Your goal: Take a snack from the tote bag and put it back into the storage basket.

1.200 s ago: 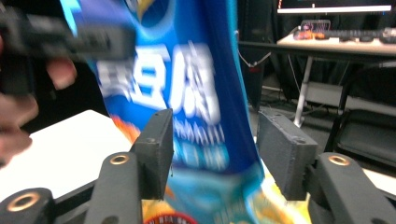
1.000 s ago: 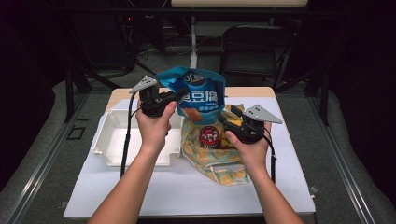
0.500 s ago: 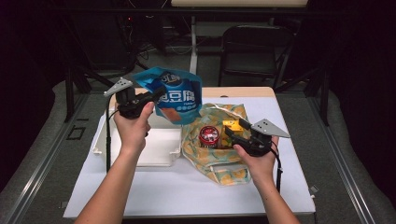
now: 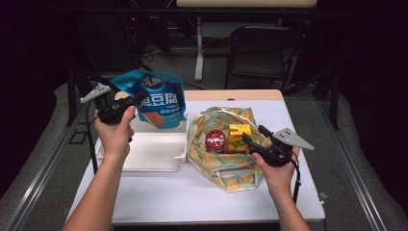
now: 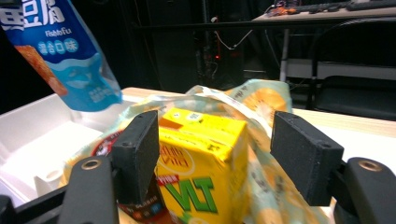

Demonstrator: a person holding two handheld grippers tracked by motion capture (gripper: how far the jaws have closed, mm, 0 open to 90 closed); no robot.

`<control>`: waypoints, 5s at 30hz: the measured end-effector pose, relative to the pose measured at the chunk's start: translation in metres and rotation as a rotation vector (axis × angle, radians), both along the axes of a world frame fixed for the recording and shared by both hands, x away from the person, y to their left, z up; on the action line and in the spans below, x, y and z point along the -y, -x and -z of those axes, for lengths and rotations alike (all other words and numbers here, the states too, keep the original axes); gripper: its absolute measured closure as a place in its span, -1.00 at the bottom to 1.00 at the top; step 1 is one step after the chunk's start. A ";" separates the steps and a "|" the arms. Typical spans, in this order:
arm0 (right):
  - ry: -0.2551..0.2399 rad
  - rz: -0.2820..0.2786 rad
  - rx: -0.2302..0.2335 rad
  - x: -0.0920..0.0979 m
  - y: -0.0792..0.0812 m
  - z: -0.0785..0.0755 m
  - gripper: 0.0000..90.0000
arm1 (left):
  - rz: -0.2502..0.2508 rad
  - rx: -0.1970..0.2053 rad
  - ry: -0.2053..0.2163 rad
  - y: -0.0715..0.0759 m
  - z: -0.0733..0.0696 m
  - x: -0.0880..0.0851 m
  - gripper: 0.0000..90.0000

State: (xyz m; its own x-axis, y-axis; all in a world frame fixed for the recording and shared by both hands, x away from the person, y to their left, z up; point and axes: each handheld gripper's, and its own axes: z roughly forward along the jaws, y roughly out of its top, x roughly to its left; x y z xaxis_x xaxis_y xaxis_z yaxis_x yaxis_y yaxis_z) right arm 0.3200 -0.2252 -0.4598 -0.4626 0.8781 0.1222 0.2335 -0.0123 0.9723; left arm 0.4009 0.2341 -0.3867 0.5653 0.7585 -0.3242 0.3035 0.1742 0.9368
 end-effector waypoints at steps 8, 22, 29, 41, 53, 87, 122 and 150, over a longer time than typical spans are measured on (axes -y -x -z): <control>-0.001 0.031 -0.011 0.014 0.007 0.006 -0.30 | -0.042 -0.024 -0.021 -0.003 0.019 -0.027 1.00; 0.006 0.036 -0.029 0.017 0.009 0.016 -0.31 | -0.050 -0.077 -0.025 -0.026 0.047 -0.062 1.00; 0.007 0.033 -0.038 0.016 0.009 0.017 -0.31 | -0.069 -0.101 -0.037 -0.035 0.061 -0.071 1.00; 0.016 0.029 -0.040 0.012 0.010 0.019 -0.31 | -0.053 -0.127 -0.064 -0.048 0.080 -0.087 1.00; 0.023 0.012 -0.046 0.003 0.010 0.019 -0.32 | -0.172 -0.160 -0.118 -0.036 0.076 -0.084 0.35; 0.001 0.097 -0.078 -0.037 -0.001 0.015 -0.66 | -0.230 -0.124 -0.191 0.051 0.092 -0.010 -0.42; 0.065 0.326 -0.104 -0.071 -0.029 0.032 -0.63 | -0.106 -0.177 -0.260 0.066 0.114 0.035 -0.67; 0.085 0.201 -0.050 -0.053 -0.019 -0.001 -0.33 | -0.004 -0.128 -0.254 0.074 0.111 0.058 -0.64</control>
State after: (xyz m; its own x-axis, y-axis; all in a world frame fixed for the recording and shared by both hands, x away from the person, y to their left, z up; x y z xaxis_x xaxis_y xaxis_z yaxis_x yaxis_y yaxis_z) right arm 0.3389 -0.1720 -0.4585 -0.2727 0.9601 0.0620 0.2828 0.0184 0.9590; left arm 0.3265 0.1764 -0.4981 0.5289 0.8266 -0.1923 0.4219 -0.0595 0.9047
